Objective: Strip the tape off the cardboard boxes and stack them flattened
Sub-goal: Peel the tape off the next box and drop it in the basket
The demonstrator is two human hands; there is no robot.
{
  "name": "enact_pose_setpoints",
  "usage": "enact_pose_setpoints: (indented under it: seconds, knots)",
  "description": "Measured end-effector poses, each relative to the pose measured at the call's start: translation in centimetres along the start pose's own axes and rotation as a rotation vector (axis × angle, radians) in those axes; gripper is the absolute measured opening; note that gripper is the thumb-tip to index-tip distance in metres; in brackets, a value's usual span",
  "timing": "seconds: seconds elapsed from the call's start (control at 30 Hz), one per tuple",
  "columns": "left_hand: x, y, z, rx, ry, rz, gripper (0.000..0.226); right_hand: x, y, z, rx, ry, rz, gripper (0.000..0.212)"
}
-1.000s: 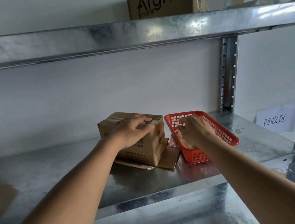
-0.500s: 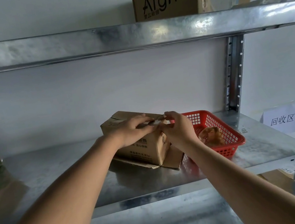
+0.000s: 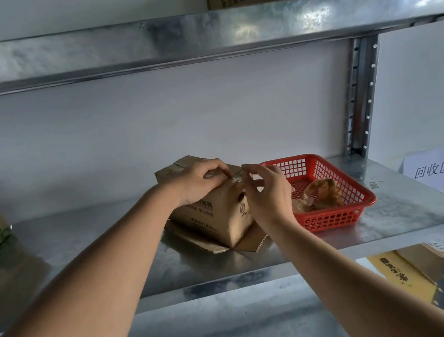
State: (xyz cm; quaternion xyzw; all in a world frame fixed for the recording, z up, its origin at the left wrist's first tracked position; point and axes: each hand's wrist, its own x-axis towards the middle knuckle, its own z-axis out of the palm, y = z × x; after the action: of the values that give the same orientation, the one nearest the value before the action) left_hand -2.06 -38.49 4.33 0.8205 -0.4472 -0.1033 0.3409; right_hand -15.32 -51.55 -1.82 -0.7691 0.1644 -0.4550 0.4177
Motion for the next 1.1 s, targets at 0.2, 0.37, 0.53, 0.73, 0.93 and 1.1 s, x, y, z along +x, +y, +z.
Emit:
enact_pose_setpoints:
  seconds: [0.2,0.37,0.53,0.73,0.93,1.1]
  knots:
    - [0.0,-0.7,0.3,0.083,0.036,0.064,0.021,4.1,-2.9,-1.3,-0.489,-0.325,-0.139,0.015]
    - [0.2,-1.2,0.4,0.222,0.046,0.073,0.024,6.8,-5.3,-1.0,-0.586,-0.575,0.106,0.012]
    - [0.4,-1.4,1.0,0.377,0.022,0.095,0.041,7.5,-6.8,-0.3,-0.741,-0.682,0.126,0.015]
    - [0.6,-2.1,1.0,0.422,0.006,0.085,0.047,5.7,-7.2,0.3,-0.810,-0.514,0.029,0.029]
    - [0.7,-2.2,0.9,0.437,-0.013,0.055,0.045,4.9,-5.4,-1.1,-0.398,-0.309,0.102,0.014]
    - [1.2,-2.2,0.9,0.308,-0.001,0.068,0.041,3.4,-2.6,-3.4,-0.193,-0.254,0.206,0.011]
